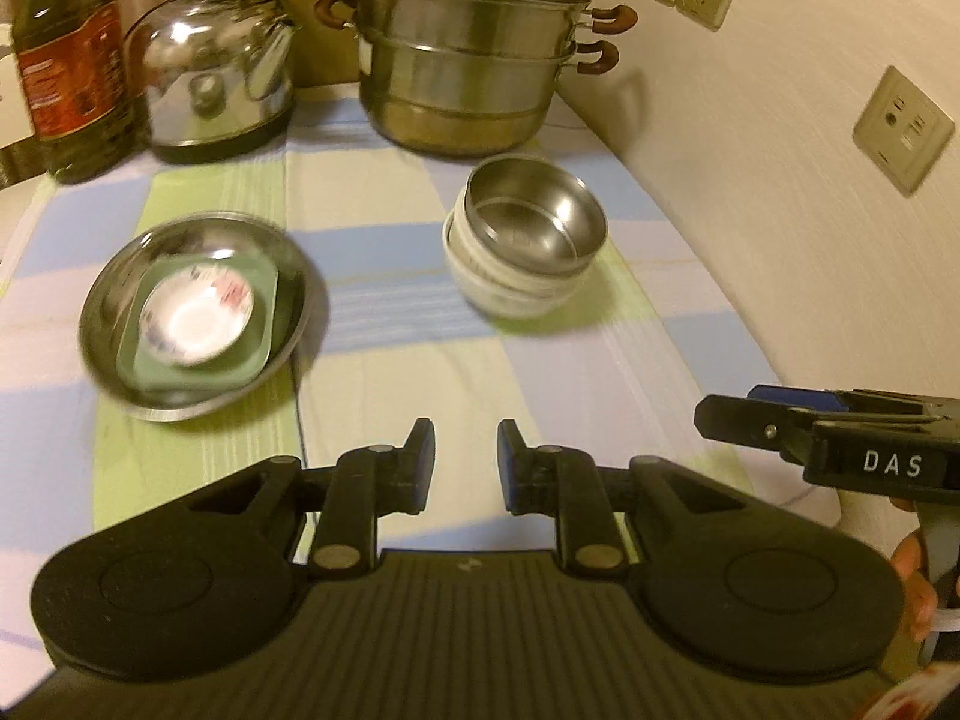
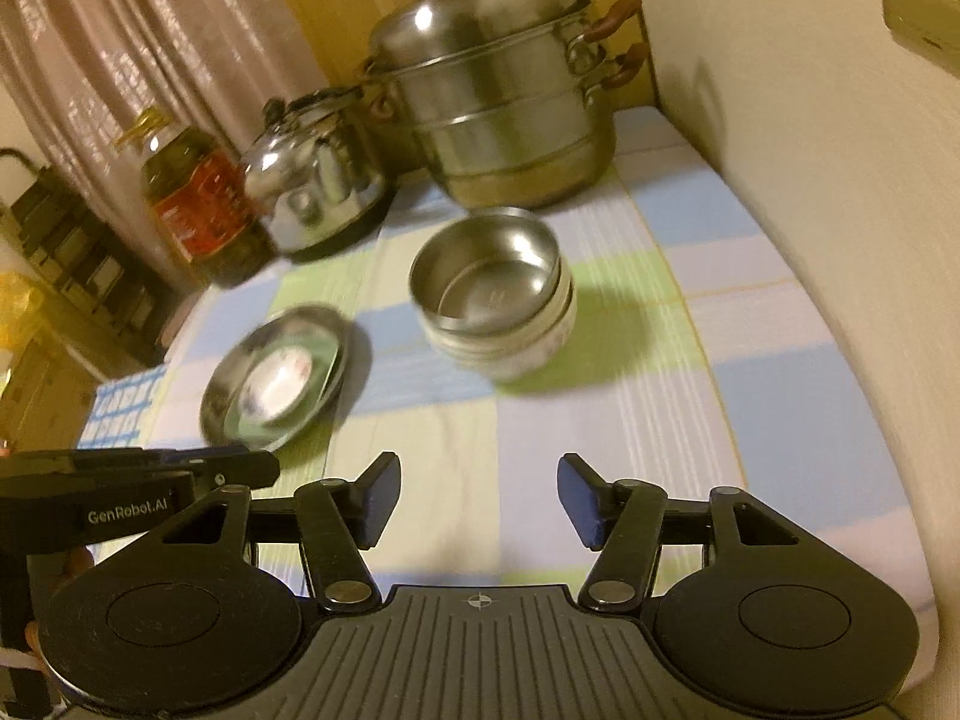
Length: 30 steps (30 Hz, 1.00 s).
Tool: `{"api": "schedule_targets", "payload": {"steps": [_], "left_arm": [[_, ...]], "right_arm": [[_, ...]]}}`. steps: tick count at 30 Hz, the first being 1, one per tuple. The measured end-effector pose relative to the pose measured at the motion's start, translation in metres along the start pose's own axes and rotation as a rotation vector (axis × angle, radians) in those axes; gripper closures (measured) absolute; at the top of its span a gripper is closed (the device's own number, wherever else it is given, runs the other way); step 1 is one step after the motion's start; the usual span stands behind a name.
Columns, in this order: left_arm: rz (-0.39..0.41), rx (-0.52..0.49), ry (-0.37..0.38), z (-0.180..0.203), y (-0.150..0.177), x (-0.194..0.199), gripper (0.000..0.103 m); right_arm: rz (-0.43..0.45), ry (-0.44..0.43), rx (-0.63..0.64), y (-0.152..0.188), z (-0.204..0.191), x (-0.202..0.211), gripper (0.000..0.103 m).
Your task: Organize plates and bowls
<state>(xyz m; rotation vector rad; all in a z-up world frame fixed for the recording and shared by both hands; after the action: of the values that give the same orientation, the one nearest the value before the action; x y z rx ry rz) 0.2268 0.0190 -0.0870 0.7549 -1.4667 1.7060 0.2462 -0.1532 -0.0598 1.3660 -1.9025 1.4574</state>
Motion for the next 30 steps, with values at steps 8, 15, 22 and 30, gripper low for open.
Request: {"api": "schedule_targets", "payload": {"steps": [8,15,22,30], "left_arm": [[-0.008,0.019,-0.04,0.004,0.052,0.026,0.083],[-0.007,0.039,-0.068,0.007,0.087,0.046,0.083],[0.0,0.051,-0.098,0.006,0.106,0.058,0.083],[-0.002,0.081,-0.123,-0.002,0.122,0.07,0.083]], "right_arm": [[-0.043,-0.013,0.045,0.051,-0.014,0.021,0.044],[-0.074,-0.019,0.087,0.087,-0.023,0.034,0.043],[-0.097,-0.016,0.118,0.109,-0.029,0.041,0.043],[-0.119,-0.015,0.151,0.123,-0.033,0.04,0.043]]}}
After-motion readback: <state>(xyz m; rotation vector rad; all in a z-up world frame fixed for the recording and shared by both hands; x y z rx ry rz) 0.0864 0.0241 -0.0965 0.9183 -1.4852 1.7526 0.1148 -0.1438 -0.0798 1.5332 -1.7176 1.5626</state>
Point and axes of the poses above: each gripper's, at about its wrist camera, not at the fingertips, and x roughly against the way its jaws point, z to its right, y to its underside, the point moved 9 cm from there along -x, roughly the way its jaws point, and after that the axes turned 4 degrees about -z, right-handed, at the moved point
